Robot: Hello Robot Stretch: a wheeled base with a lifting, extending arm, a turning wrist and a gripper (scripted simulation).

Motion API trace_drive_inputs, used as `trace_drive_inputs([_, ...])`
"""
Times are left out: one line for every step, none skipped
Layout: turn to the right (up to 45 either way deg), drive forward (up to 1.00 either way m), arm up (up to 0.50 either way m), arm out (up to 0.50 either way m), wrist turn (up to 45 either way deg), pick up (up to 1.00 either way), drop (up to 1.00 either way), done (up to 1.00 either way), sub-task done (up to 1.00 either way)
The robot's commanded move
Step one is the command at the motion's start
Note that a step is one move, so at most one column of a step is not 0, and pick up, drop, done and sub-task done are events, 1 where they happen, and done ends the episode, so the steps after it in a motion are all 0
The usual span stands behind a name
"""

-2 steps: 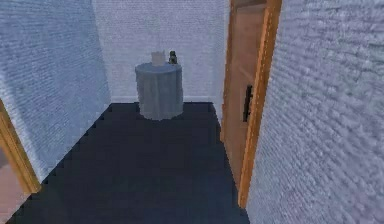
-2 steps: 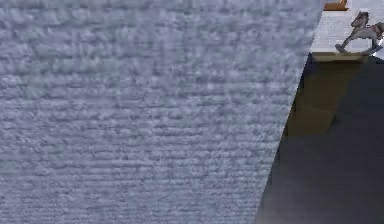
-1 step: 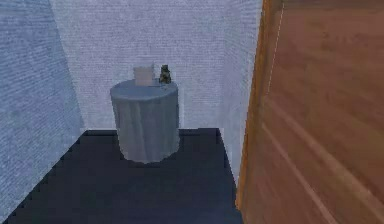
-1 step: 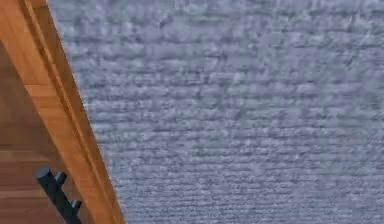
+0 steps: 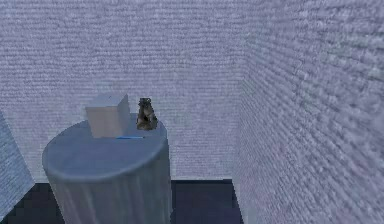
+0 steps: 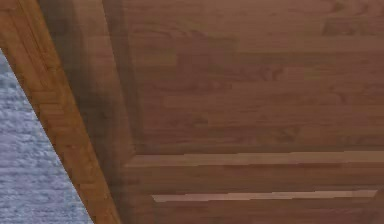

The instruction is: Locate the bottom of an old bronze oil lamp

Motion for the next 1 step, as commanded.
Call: trace_drive_inputs([-9.0,0.0,0.0,0.0,0.0,0.0,0.0,0.0,0.0])
